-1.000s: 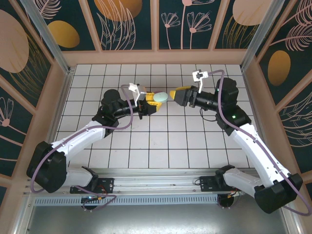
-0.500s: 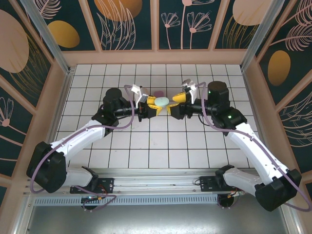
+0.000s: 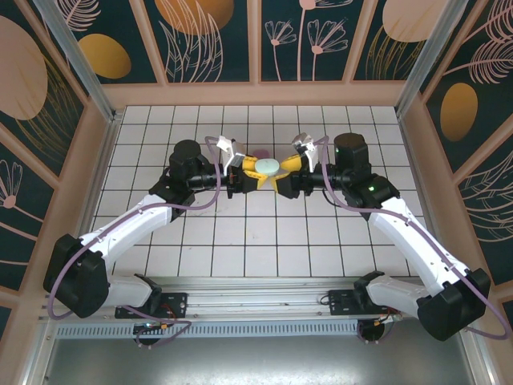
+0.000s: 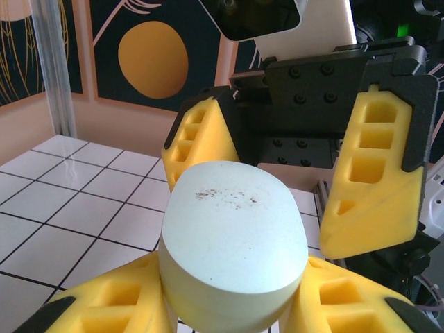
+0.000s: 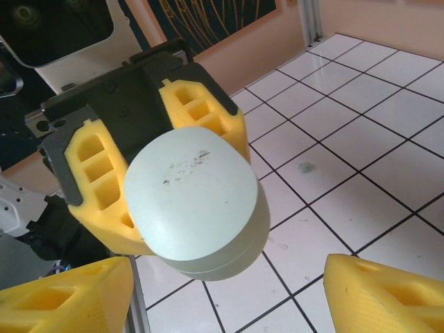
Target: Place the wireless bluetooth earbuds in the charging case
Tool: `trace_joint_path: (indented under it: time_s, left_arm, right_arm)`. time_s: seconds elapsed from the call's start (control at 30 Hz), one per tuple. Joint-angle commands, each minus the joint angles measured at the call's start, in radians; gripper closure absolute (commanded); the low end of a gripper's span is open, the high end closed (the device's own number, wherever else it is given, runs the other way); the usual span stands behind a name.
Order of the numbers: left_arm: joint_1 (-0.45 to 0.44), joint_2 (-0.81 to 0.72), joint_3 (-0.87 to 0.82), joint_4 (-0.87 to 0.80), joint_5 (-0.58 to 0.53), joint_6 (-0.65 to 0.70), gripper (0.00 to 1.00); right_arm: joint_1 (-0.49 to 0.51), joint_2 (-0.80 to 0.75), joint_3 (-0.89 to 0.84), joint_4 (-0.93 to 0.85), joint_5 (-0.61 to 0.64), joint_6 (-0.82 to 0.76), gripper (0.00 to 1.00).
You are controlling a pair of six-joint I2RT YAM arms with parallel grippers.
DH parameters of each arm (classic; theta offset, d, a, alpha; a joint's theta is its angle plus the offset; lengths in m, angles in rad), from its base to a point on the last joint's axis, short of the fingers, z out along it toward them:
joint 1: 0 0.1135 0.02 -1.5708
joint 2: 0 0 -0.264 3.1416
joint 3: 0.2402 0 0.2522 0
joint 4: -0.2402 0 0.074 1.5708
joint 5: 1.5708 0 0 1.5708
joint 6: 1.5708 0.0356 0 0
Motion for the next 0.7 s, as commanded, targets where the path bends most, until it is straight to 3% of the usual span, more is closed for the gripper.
trace_joint_path:
  time_s: [0.0, 0.67]
  left_arm:
    - [-0.004, -0.021, 0.026, -0.007, 0.038, 0.017, 0.75]
    - [-0.003, -0.016, -0.003, -0.036, 0.052, 0.038, 0.76]
  right_arm:
    - [0.006, 0.01, 0.035, 0.016, 0.044, -0.013, 0.27]
    - [0.003, 0.049, 0.108, 0.016, 0.061, 0.034, 0.28]
